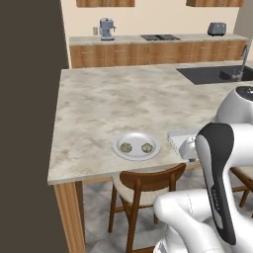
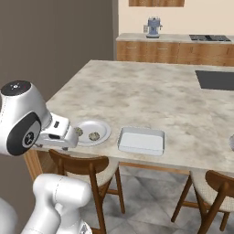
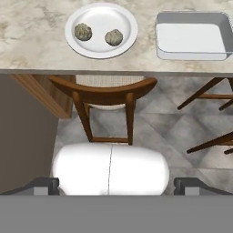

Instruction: Place two dumplings into each of the tupperware containers and then place the containers in the fridge.

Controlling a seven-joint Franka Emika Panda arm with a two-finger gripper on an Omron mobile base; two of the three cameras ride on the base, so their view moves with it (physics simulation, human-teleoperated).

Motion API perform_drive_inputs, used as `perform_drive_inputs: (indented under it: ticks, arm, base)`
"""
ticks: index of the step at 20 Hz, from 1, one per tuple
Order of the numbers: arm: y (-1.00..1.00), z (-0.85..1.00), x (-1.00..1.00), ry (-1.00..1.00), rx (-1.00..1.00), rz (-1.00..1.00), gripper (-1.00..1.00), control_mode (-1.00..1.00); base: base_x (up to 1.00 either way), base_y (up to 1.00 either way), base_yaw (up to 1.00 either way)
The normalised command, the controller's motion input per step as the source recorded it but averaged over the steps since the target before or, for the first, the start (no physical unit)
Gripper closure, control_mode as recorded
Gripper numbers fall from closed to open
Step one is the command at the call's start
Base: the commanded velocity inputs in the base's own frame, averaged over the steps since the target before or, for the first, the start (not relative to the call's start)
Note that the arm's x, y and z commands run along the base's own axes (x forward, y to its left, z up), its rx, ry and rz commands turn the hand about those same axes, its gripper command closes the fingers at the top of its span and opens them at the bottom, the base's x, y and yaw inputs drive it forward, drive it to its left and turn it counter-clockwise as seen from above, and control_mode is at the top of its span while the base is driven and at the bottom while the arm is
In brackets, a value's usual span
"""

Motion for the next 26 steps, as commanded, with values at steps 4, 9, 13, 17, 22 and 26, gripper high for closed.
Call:
perform_drive_inputs:
  ticks: [4, 9, 13, 17, 22, 26]
  arm:
    - [0.18, -0.02, 0.64, 0.0, 0.0, 0.0, -1.0, -1.0]
    - [0.33, -0.29, 1.0, 0.03, 0.02, 0.0, -1.0, -1.0]
    - [0.0, -0.57, 1.0, 0.05, 0.06, 0.0, -1.0, -1.0]
    - [0.0, -0.88, 1.0, 0.0, 0.04, 0.0, -1.0, -1.0]
    - [-0.07, -0.47, 0.73, 0.0, 0.0, 0.0, -1.0, -1.0]
    - [0.0, -0.25, 0.51, 0.05, 0.0, 0.0, -1.0, -1.0]
  base:
    - [0.0, 0.0, 0.0]
    - [0.0, 0.0, 0.0]
    - [0.0, 0.0, 0.0]
    - [0.0, 0.0, 0.0]
    - [0.0, 0.0, 0.0]
    - [0.0, 0.0, 0.0]
